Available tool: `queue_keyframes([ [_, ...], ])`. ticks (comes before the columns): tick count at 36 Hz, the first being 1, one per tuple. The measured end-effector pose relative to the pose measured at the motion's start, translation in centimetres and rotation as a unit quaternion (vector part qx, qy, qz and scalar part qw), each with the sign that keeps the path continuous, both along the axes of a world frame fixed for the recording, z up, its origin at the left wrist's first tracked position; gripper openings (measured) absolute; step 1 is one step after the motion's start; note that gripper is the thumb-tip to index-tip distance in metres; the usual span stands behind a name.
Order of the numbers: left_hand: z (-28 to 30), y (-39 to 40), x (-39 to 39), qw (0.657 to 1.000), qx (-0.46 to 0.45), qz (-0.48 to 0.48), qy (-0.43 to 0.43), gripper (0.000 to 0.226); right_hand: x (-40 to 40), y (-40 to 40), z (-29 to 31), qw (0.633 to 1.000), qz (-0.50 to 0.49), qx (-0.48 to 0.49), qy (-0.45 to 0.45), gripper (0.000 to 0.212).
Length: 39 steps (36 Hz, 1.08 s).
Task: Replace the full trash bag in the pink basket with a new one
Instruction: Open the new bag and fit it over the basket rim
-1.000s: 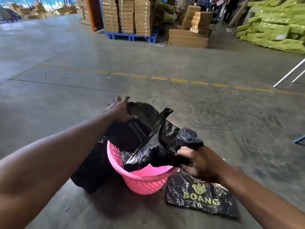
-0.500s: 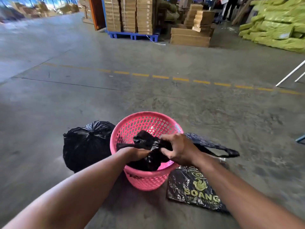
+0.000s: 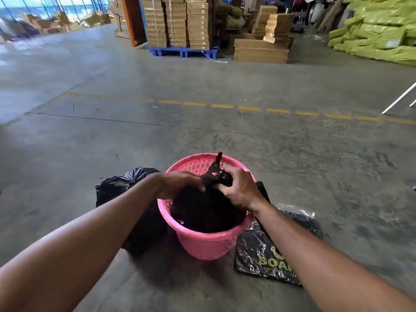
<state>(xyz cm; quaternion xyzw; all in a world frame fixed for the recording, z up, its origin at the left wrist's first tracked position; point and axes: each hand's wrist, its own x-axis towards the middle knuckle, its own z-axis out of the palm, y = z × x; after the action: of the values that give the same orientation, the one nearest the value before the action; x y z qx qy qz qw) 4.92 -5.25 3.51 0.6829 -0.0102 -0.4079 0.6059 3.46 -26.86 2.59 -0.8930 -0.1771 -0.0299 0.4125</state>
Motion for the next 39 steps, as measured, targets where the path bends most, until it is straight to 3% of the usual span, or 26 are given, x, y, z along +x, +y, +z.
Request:
queue_keyframes([
  [3,1.0,1.3,0.3,0.978,0.112,0.009,-0.178,0.025,0.4,0.5,1.1,0.999,0.026,-0.015,-0.021,0.027],
  [6,1.5,3.2,0.4,0.930,0.190,0.052,-0.311,0.022,1.3,0.2,1.8,0.996,0.062,-0.040,0.043,0.032],
  [9,1.7,4.6,-0.7,0.879,0.234,0.089,-0.407,0.019,2.2,-1.0,2.3,0.980,0.128,-0.069,0.139,0.030],
  [11,1.4,5.7,-1.6,0.837,0.278,0.116,-0.456,0.034,2.3,-1.9,2.6,0.969,0.147,-0.111,0.168,0.025],
  [13,0.9,7.0,-2.5,0.825,0.287,0.123,-0.471,0.046,2.5,-2.9,2.6,0.964,0.138,-0.145,0.175,0.024],
  [17,0.1,8.8,-4.7,0.849,0.257,0.117,-0.446,0.060,2.9,-4.7,2.4,0.969,0.104,-0.155,0.161,0.025],
  [20,0.0,9.3,-6.5,0.893,0.176,0.159,-0.383,0.037,3.0,-6.2,2.4,0.977,0.078,-0.129,0.149,0.026],
  [21,0.0,9.6,-7.1,0.906,0.151,0.184,-0.351,0.038,3.0,-6.6,2.2,0.982,0.064,-0.109,0.139,0.028],
  [23,-1.3,10.8,-7.9,0.919,0.127,0.229,-0.293,0.043,2.8,-7.3,2.1,0.992,0.025,-0.085,0.090,0.022],
  [24,-2.1,11.5,-8.1,0.919,0.133,0.248,-0.278,0.030,2.6,-7.6,2.1,0.994,0.012,-0.086,0.062,0.019],
  [25,-2.4,12.0,-8.5,0.921,0.129,0.259,-0.259,0.019,2.3,-7.8,2.2,0.995,0.004,-0.094,0.038,0.018],
  [27,-2.9,12.9,-8.8,0.935,0.081,0.285,-0.197,0.029,1.8,-8.2,2.3,0.990,0.004,-0.141,-0.007,0.020],
  [29,-2.6,13.8,-9.4,0.939,0.017,0.313,-0.143,0.008,1.7,-8.3,2.2,0.978,0.010,-0.203,-0.043,0.024],
  [31,-2.6,15.2,-9.4,0.943,-0.054,0.303,-0.125,0.046,1.7,-8.3,1.9,0.969,0.017,-0.240,-0.057,0.025],
  [33,-1.9,16.2,-9.1,0.931,-0.122,0.303,-0.164,0.091,1.7,-8.0,1.8,0.966,0.027,-0.249,-0.067,0.028],
  [34,-1.0,16.2,-9.0,0.928,-0.150,0.290,-0.179,0.093,1.6,-7.7,1.8,0.964,0.033,-0.254,-0.072,0.029],
  [36,1.8,15.7,-8.8,0.940,-0.143,0.245,-0.190,0.075,1.3,-7.0,1.8,0.956,0.039,-0.280,-0.086,0.024],
  [39,6.5,14.4,-8.9,0.969,0.080,0.062,-0.225,0.070,1.2,-6.2,1.7,0.945,0.025,-0.304,-0.120,0.020],
])
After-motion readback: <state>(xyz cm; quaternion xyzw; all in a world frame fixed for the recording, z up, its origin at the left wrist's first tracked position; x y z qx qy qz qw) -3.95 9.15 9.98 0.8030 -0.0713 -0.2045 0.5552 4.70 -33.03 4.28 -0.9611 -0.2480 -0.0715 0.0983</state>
